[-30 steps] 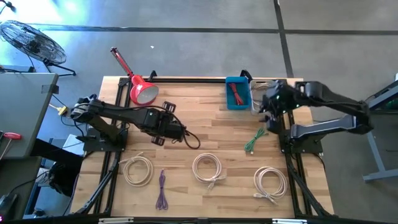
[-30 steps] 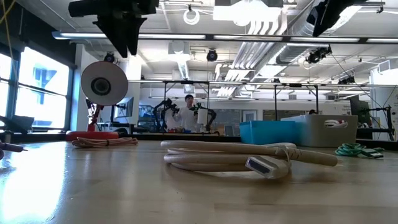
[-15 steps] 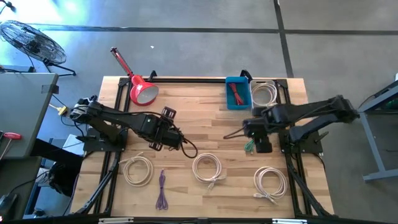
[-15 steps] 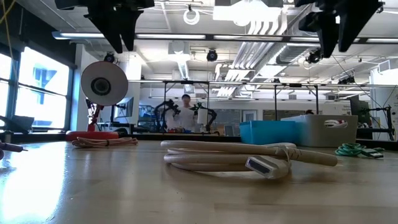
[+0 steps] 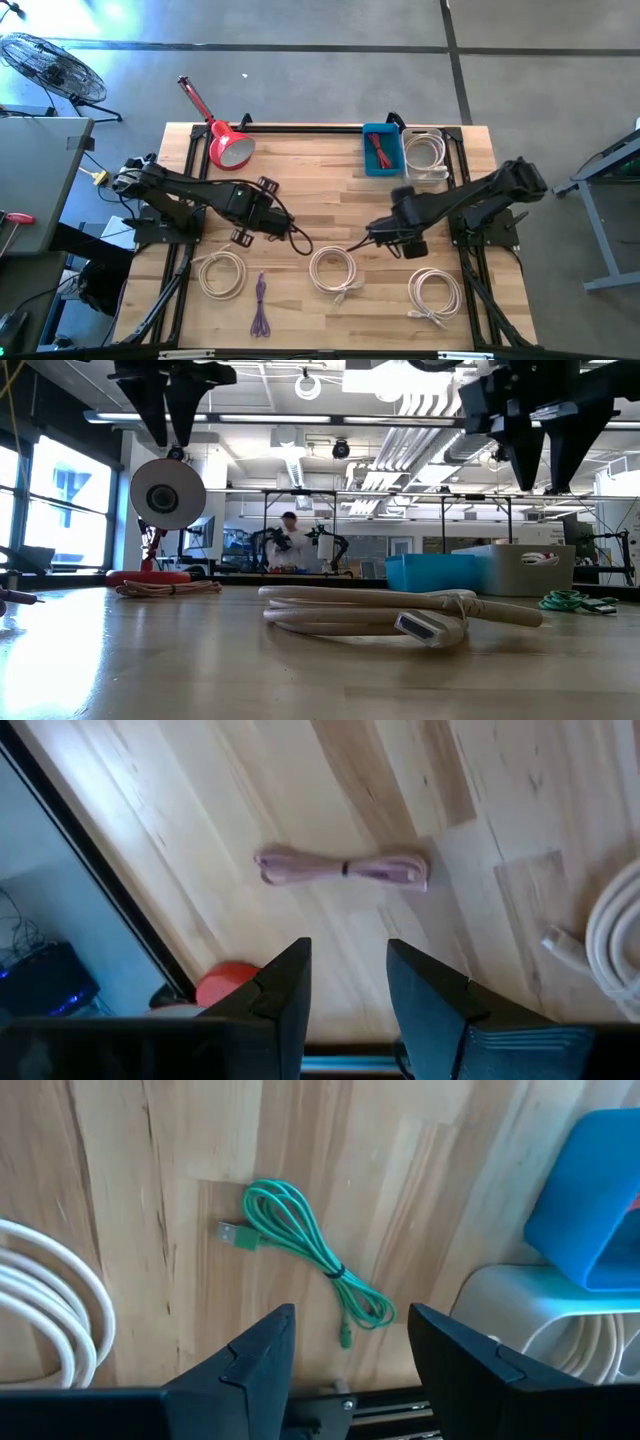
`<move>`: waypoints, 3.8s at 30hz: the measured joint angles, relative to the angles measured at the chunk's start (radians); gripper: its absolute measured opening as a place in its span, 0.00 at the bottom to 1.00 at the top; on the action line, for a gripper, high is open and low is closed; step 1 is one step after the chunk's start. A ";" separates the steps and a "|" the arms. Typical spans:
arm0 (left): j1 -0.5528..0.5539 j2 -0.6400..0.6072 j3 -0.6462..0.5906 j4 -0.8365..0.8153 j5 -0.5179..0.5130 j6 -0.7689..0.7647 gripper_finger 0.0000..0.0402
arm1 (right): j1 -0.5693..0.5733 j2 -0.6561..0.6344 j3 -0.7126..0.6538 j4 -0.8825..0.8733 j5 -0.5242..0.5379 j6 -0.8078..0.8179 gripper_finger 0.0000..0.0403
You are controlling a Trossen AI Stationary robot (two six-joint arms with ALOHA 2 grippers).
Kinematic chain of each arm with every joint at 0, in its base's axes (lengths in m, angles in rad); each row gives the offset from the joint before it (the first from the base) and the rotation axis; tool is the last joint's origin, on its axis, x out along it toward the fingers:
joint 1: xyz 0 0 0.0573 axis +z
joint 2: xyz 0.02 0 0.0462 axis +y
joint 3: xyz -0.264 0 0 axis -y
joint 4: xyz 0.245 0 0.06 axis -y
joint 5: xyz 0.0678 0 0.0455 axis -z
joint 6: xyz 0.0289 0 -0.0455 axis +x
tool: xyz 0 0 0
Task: Pick & Place USB Port
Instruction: Put the green charger cable into the blue bin, then put the white HDMI cable into the gray bin
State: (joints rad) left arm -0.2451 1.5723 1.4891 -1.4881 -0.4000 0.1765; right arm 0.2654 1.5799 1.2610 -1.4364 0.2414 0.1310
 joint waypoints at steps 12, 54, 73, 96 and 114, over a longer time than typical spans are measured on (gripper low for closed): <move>-0.070 0.000 0.000 -0.014 -0.003 -0.025 0.32 | 0.003 0.013 -0.154 0.104 -0.011 -0.008 0.47; -0.129 0.000 0.000 0.051 -0.129 -0.078 0.32 | -0.143 0.015 -0.429 0.644 0.111 -0.003 0.02; -0.128 0.000 0.000 -0.085 -0.472 -0.200 0.32 | -0.314 0.011 0.253 0.369 0.394 -0.045 0.01; -0.129 0.000 0.000 -0.083 -0.243 -0.260 0.32 | -0.968 0.011 -0.091 0.845 -0.251 0.054 0.00; -0.129 0.000 0.000 -0.082 -0.257 -0.262 0.32 | -0.943 0.011 -0.131 0.821 -0.159 0.000 0.33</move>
State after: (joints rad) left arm -0.3737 1.5723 1.4887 -1.5698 -0.6573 -0.0852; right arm -0.6781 1.5906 1.1299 -0.6159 0.0820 0.1315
